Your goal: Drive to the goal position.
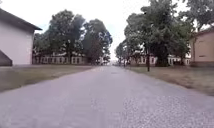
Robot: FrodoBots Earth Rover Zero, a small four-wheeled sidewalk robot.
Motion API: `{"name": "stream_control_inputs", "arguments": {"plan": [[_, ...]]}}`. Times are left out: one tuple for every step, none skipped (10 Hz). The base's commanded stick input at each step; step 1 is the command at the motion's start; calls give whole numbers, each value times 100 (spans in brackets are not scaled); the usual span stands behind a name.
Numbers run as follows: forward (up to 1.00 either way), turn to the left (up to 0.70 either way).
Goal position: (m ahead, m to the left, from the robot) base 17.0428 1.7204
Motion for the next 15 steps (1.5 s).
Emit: {"name": "stream_control_inputs", "arguments": {"plan": [[85, 0], [85, 0], [85, 0], [85, 0], [85, 0], [85, 0], [85, 0], [85, 0], [85, 0], [85, 0], [85, 0], [85, 0], [85, 0], [85, -12], [85, -33]]}}
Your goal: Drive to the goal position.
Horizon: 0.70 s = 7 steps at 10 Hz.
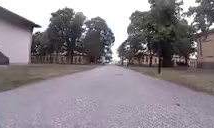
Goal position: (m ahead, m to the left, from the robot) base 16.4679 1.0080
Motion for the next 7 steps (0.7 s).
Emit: {"name": "stream_control_inputs", "arguments": {"plan": [[85, -6], [85, 0], [85, 0], [85, 0], [85, 0], [85, 0], [85, 0]]}}
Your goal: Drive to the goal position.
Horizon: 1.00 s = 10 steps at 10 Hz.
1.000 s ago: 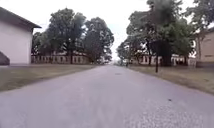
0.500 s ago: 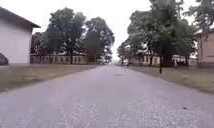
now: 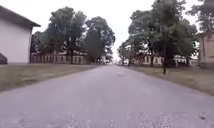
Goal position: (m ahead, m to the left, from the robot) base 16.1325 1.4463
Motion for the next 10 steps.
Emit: {"name": "stream_control_inputs", "arguments": {"plan": [[85, 0], [85, 0], [85, 0], [85, 0], [85, 0], [85, 0], [85, 0], [85, 0], [85, 0], [85, 0]]}}
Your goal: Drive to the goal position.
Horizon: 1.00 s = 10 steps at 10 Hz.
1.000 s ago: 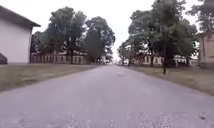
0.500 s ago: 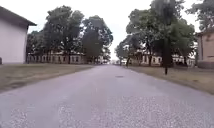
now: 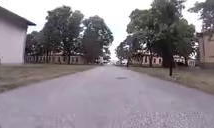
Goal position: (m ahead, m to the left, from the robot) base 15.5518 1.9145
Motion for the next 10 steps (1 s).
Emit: {"name": "stream_control_inputs", "arguments": {"plan": [[85, 0], [85, 0], [85, 0], [85, 0], [85, 0], [85, 0], [85, 0], [85, 0], [85, 0], [85, 0]]}}
